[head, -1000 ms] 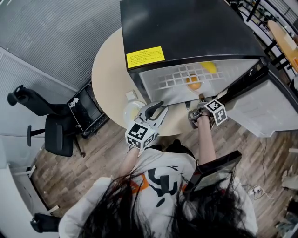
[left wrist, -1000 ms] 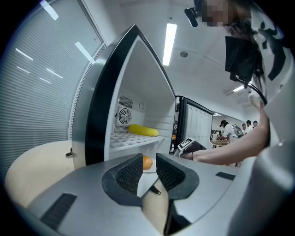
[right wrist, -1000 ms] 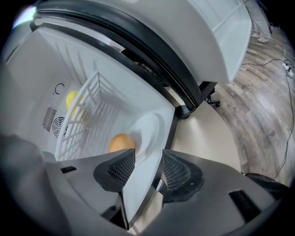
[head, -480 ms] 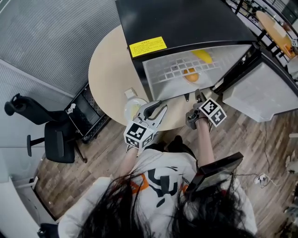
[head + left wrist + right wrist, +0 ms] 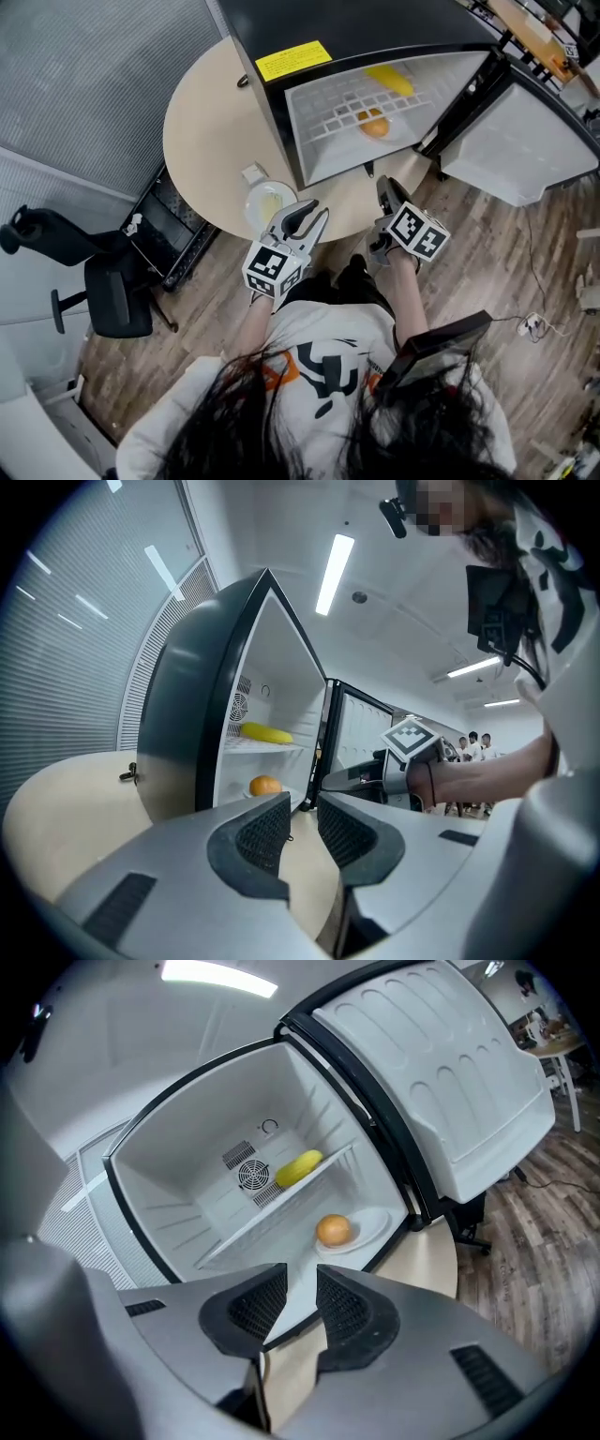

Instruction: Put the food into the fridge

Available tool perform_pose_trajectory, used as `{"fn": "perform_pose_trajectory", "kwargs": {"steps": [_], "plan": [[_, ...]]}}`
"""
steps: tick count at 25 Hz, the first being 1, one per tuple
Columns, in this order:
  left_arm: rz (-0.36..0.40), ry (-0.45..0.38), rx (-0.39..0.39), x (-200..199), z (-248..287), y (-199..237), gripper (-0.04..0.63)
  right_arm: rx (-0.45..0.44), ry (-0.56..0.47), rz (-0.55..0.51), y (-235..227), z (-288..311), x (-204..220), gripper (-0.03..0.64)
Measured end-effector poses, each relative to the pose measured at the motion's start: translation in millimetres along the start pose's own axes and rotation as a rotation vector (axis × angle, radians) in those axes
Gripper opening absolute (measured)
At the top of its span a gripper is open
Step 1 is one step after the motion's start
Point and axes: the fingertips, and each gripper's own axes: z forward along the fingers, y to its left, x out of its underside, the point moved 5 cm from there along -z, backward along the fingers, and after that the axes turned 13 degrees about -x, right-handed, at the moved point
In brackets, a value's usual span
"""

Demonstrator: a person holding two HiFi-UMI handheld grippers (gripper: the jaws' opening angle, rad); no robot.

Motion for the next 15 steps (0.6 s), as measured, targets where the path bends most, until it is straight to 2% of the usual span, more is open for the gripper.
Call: {"fn": "perform_pose_trajectory", "kwargs": {"steps": [5, 15], "plan": [[-0.02, -0.001, 0.022, 6, -7, -10, 0.098, -0.002, 0.028, -0.059, 17, -21, 8, 0.104], [-0.04, -0.005, 0.008, 9, -21, -28, 0.098, -0.07, 0.063, -0.067, 33, -48, 26, 0.101]]}}
